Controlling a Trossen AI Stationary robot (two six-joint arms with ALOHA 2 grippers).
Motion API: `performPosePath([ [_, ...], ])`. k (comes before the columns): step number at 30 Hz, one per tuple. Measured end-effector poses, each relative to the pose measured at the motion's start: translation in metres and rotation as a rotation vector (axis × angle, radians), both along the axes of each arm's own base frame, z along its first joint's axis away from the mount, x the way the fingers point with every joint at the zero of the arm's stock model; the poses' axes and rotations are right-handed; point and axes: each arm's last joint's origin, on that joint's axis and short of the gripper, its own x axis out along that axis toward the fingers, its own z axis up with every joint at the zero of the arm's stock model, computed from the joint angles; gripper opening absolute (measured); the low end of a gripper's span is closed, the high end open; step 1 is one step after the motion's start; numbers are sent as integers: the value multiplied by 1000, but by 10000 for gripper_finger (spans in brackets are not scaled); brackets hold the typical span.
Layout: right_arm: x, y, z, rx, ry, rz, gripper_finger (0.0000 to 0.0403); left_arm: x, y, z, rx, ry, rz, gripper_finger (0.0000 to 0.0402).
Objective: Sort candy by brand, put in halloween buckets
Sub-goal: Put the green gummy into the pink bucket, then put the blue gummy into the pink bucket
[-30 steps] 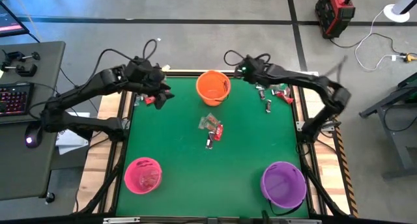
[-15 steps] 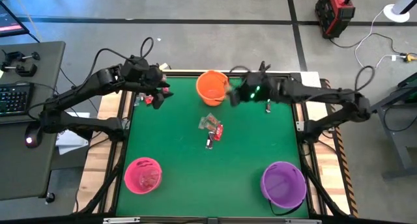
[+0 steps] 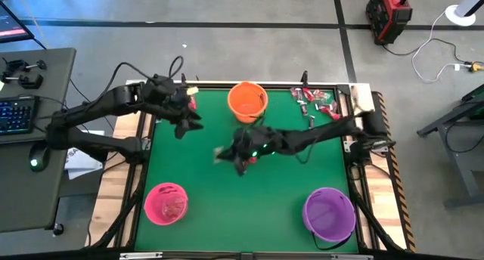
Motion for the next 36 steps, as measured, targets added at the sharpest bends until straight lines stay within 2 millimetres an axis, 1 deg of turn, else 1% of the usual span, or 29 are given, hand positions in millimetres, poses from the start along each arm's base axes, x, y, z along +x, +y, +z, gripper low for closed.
performPosePath([
  [5,40,36,-10,-107,-63,182,1,1,-17,2,11,2,35,207],
  [8,66,59,-11,-160,-122,235,0,0,-21,3,23,-4,24,207],
  [11,90,77,-9,-171,-161,259,0,0,-22,3,20,-4,38,207],
  [15,120,86,-15,-178,-136,240,0,1,-22,4,30,-14,42,207],
  [18,136,90,-24,-178,-105,235,1,1,-22,5,47,-24,30,207],
  [21,146,92,-33,-157,-48,235,9,1,-22,5,48,-24,30,207],
  [24,150,93,-38,-108,22,229,25,1,-22,5,47,-24,30,207],
  [26,150,93,-39,-101,50,235,44,1,-22,5,60,-25,20,207],
  [30,150,94,-35,-108,36,266,99,1,-22,5,95,-24,-8,207],
  [36,150,92,-27,-93,64,261,202,-2,-23,7,152,-33,-51,207],
])
